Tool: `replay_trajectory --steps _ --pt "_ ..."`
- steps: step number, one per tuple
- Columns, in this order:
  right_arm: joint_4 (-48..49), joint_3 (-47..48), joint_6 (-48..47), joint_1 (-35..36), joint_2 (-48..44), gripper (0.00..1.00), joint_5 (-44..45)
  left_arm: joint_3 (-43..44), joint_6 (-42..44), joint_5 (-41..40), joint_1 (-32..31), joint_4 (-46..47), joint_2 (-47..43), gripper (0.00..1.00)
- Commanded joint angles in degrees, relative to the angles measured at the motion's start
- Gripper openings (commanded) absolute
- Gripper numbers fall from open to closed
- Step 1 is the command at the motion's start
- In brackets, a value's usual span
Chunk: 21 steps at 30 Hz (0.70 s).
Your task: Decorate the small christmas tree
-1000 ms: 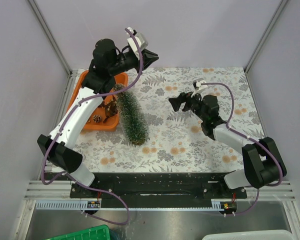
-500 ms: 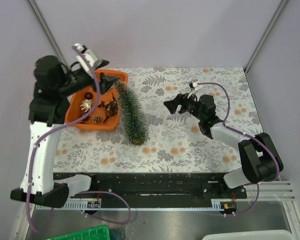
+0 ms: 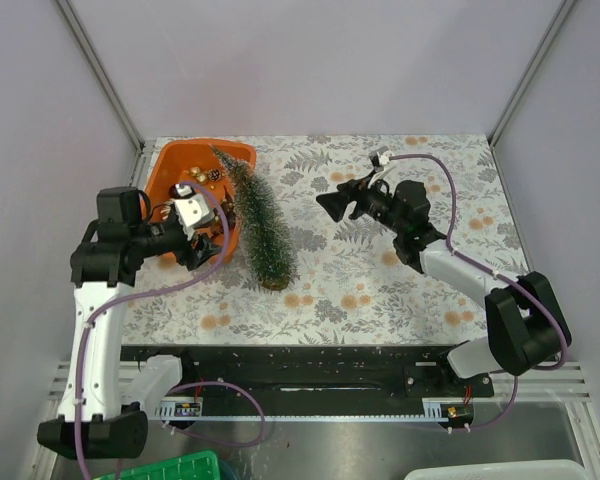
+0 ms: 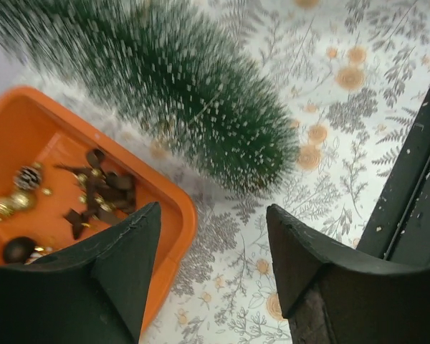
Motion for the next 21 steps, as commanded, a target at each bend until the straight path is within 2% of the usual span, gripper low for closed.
replay_trajectory --steps 1,9,17,19,21 --pt "0.9 3.4 -0.8 0.7 -3.2 0.89 -2.3 -5.0 4.0 -2.6 0.7 8.2 3.3 0.64" --pt "3.8 6.1 1.3 0.7 -1.3 0.88 -8.2 -5.4 8.7 2.8 0.6 16.0 10.5 0.63" --pt "5.1 7.7 2.3 1.0 -0.1 0.88 -10.2 -2.5 10.8 2.3 -5.1 17.2 15.5 0.63" --pt "5.1 8.3 2.1 1.2 0.2 0.88 -10.8 -2.2 12.0 1.8 -5.3 17.1 16.4 0.60" --pt "4.9 8.7 2.0 1.3 0.3 0.88 -11.4 -1.9 13.3 0.5 -5.4 17.1 17.1 0.52"
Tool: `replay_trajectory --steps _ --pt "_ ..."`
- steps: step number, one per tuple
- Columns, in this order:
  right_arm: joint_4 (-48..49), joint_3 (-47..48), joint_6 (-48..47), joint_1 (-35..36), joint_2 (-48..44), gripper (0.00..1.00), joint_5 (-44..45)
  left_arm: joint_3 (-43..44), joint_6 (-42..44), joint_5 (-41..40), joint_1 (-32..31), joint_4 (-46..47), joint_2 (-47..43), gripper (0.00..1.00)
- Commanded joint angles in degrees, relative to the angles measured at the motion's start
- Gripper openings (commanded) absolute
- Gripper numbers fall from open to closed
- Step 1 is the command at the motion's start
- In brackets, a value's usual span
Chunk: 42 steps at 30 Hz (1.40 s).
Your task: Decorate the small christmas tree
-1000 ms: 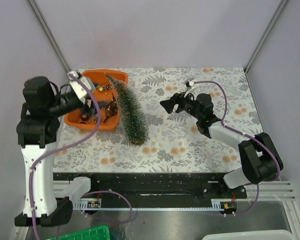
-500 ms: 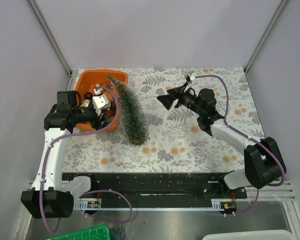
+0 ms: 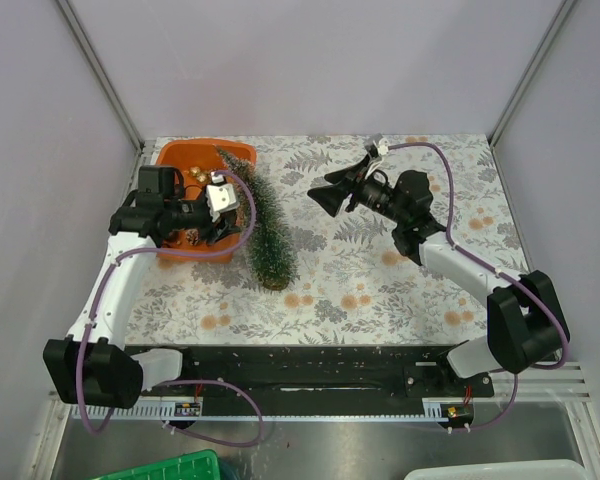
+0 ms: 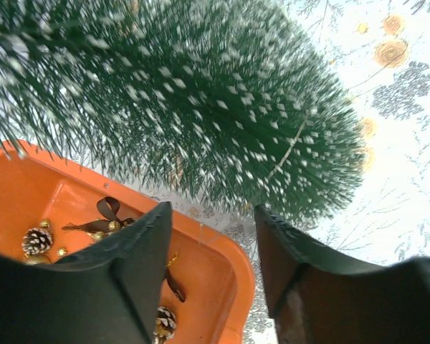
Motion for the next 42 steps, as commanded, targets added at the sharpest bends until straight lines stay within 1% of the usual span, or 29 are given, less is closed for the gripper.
replay_trajectory --steps 1,3,4,5,7,11,16,20,23,26,28,29,31,33,37,39,41,42 --pt "2.6 3.1 0.4 0.8 0.3 0.88 -2.5 3.0 5.7 -0.2 0.1 1.9 1.2 0.45" --pt "2.7 3.2 0.3 0.9 0.2 0.87 -2.9 3.3 8.9 -1.2 0.1 0.3 1.3 0.20" --pt "2.9 3.2 0.3 0.9 0.2 0.87 -3.1 3.5 9.1 -1.7 0.1 0.2 1.1 0.11" --pt "3.2 3.3 0.3 0.9 0.4 0.86 -3.1 3.8 9.1 -2.2 0.3 0.1 0.8 0.06" --pt "3.4 3.7 0.5 0.9 0.8 0.86 -3.5 4.2 10.4 -2.3 0.8 -1.3 0.2 0.01" --pt "3.6 4.2 1.0 0.9 1.5 0.84 -3.4 5.6 11.9 -2.7 1.5 -4.7 -1.6 0.01" --pt "3.2 4.2 0.9 0.9 0.6 0.84 -2.7 6.0 10.2 -4.2 4.2 -5.5 -6.3 0.00" --pt "2.9 4.0 0.4 0.9 -0.2 0.85 -1.9 4.2 4.7 -4.9 11.6 -5.4 -9.4 0.00" --pt "3.4 3.7 0.8 1.0 -0.6 0.85 -1.7 1.3 -5.0 -6.2 17.2 1.3 -11.2 0.00" --pt "4.6 3.3 1.3 0.9 -1.0 0.85 -1.6 -0.7 -13.3 -8.4 19.3 9.1 -11.5 0.00" --pt "4.8 3.1 1.6 0.9 -1.0 0.85 -1.7 -1.4 -19.4 -9.8 19.3 15.0 -10.9 0.00" --pt "5.1 3.0 1.7 0.9 -1.1 0.85 -1.9 -1.5 -22.5 -9.7 19.3 17.5 -10.3 0.02" --pt "5.5 2.8 1.8 0.9 -1.0 0.85 -1.6 -1.0 -26.4 -6.7 19.0 20.2 -8.9 0.04" --pt "5.9 3.0 2.3 0.9 -0.1 0.85 -1.8 -0.9 -29.3 -6.1 16.6 22.5 -7.8 0.06" --pt "9.1 5.0 5.3 0.9 3.3 0.87 -4.4 -2.6 -28.1 -7.3 9.0 24.4 -6.8 0.09" --pt "10.7 6.7 6.8 1.4 5.8 0.87 -5.5 -3.3 -28.0 -8.0 5.5 24.9 -6.4 0.09" --pt "8.9 10.7 6.1 2.7 9.0 0.89 -6.7 -3.4 -28.2 -7.8 4.6 24.9 -5.9 0.10" --pt "6.5 13.9 4.5 3.6 11.3 0.90 -7.1 -3.5 -28.7 -7.8 3.1 24.9 -5.9 0.10"
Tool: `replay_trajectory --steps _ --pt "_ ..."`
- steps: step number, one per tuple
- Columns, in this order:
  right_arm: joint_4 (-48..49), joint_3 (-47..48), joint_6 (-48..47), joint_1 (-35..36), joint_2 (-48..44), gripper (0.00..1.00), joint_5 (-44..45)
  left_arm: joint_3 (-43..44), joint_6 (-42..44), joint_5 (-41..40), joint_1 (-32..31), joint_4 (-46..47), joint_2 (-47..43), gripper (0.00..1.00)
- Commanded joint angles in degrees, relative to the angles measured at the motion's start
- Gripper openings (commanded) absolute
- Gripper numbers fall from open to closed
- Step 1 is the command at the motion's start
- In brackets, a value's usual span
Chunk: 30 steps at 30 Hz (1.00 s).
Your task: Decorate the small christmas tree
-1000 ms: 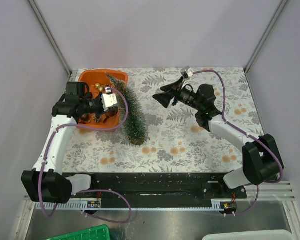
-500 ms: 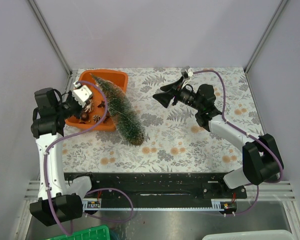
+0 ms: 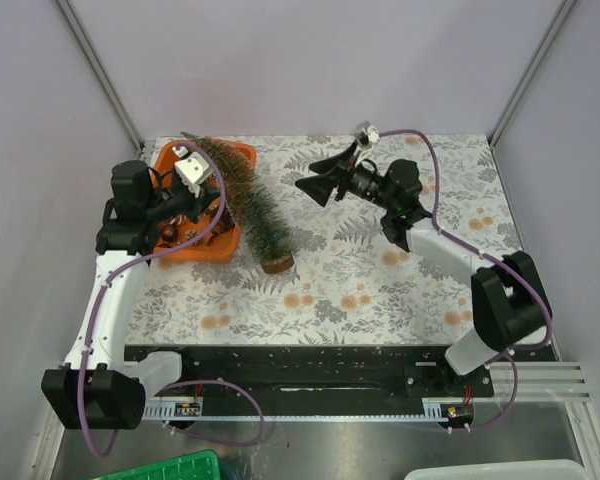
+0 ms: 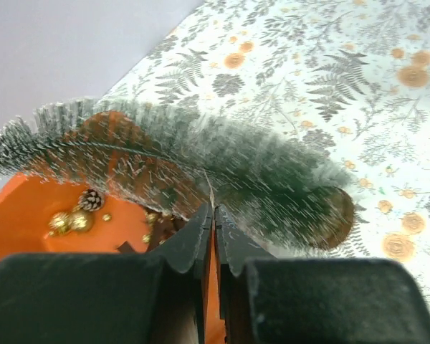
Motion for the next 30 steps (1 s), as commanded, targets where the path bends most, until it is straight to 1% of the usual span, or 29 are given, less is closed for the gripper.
replay_trajectory --steps 1,3,5,6,10,12,13,15,18,21,22,26,28,30 --pt "-3.6 11.6 -2.3 3.7 7.3 0.90 -2.4 -0.4 -2.6 0.1 -3.0 4.4 0.3 0.10" --pt "-9.5 17.3 -7.0 5.1 11.9 0.92 0.0 -0.8 -1.0 -1.0 -2.9 3.3 -0.3 0.09" --pt "-14.7 23.3 -7.8 5.3 16.3 0.91 3.2 -1.2 2.0 -2.9 -2.8 1.2 -1.7 0.08" --pt "-17.1 25.3 -8.4 5.3 17.8 0.91 6.2 -1.8 2.5 -3.6 -2.7 1.2 -2.2 0.08" --pt "-21.6 31.9 -11.2 5.3 22.7 0.90 14.3 -3.5 3.4 -5.7 -2.0 1.4 -3.6 0.09" --pt "-27.0 38.2 -13.6 5.3 26.1 0.90 18.2 -3.7 2.8 -7.6 -2.1 2.2 -3.3 0.09" --pt "-31.4 43.2 -15.2 5.3 29.1 0.91 19.2 -3.7 2.4 -8.6 -1.9 2.8 -3.0 0.09" --pt "-37.3 50.2 -17.9 5.3 33.5 0.91 20.7 -3.7 2.0 -10.3 -1.8 3.7 -2.8 0.08" --pt "-45.9 58.0 -21.2 5.2 39.5 0.93 23.0 -4.3 1.3 -9.4 -1.7 4.0 -3.2 0.08" --pt "-53.1 65.2 -21.7 5.3 44.5 0.93 22.9 -5.6 1.3 -7.9 -1.7 3.8 -4.0 0.10" --pt "-53.6 66.1 -21.2 5.3 45.4 0.93 21.8 -5.8 1.3 -7.4 -1.7 3.7 -4.1 0.11" --pt "-49.9 64.7 -18.6 5.2 46.6 0.92 14.9 -5.8 2.7 -3.5 -1.7 1.7 -4.1 0.17" --pt "-50.0 66.4 -17.4 5.2 48.0 0.92 12.2 -5.7 5.8 -1.0 -2.1 -0.6 -4.6 0.21" --pt "-51.8 69.1 -16.7 5.3 50.0 0.89 10.4 -5.6 11.4 0.6 -4.6 -4.3 -5.5 0.24"
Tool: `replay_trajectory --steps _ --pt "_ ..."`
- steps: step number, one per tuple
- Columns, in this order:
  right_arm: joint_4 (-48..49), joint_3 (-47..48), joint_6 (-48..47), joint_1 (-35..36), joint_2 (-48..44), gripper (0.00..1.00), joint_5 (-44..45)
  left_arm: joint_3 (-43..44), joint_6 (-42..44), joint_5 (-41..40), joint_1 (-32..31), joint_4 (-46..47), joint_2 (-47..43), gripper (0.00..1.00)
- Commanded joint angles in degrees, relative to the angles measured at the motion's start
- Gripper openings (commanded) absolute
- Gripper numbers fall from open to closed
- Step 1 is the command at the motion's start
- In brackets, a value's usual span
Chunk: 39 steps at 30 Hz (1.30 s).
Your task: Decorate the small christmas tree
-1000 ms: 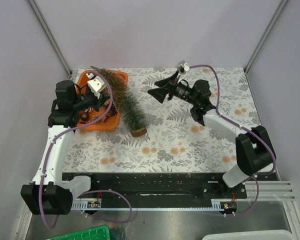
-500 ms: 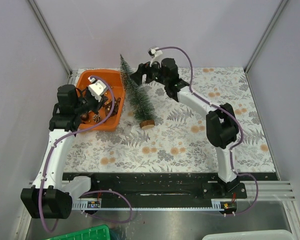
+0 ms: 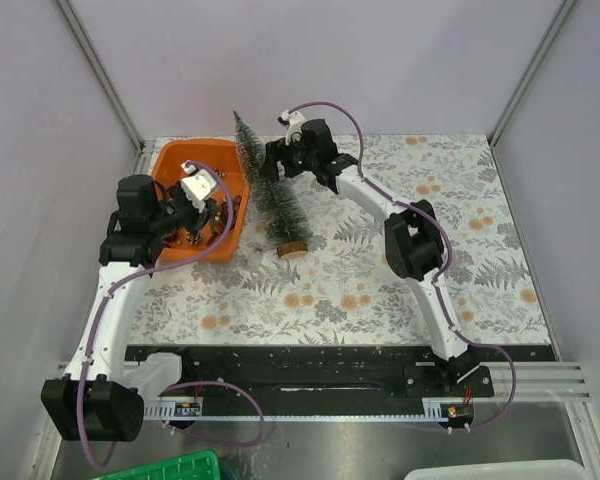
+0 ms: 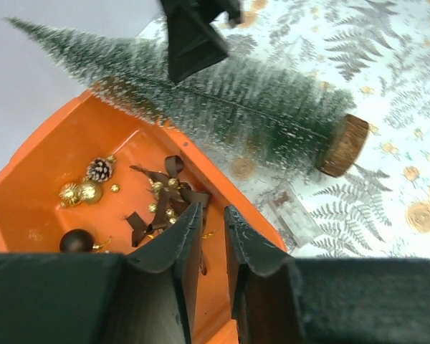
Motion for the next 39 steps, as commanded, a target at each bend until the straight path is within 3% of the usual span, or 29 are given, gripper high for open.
replay_trajectory --steps 1,4,7,11,13,26,36,39 --pt "-2.5 6.9 2.3 -0.1 3.1 0.87 -6.9 0.6 10.9 6.3 -4.1 -6.2 -2.7 0.25" --pt "-2.9 7.9 3.9 -0.1 4.6 0.75 -8.7 2.4 17.7 6.9 -10.0 -13.4 -2.0 0.30" --pt "2.1 2.7 6.2 -0.1 3.2 0.48 -9.6 3.2 21.2 6.8 -15.7 -18.1 0.0 0.31" --pt "17.6 -14.3 8.3 -0.3 -5.1 0.09 -8.4 2.4 23.7 6.1 -21.5 -20.7 2.6 0.32" --pt "24.2 -22.5 8.8 -0.8 -10.0 0.00 -6.6 1.8 26.5 5.9 -24.1 -22.6 3.4 0.33" --pt "52.3 -61.8 7.4 -2.4 -36.1 0.00 4.5 6.0 46.1 3.7 -38.9 -34.7 12.5 0.44" --pt "59.4 -76.1 1.2 -2.2 -47.3 0.00 14.0 7.5 48.4 2.7 -40.4 -37.0 14.3 0.46" --pt "60.0 -79.2 -1.0 -1.6 -49.9 0.00 17.9 6.9 49.2 2.5 -40.7 -37.9 15.0 0.52"
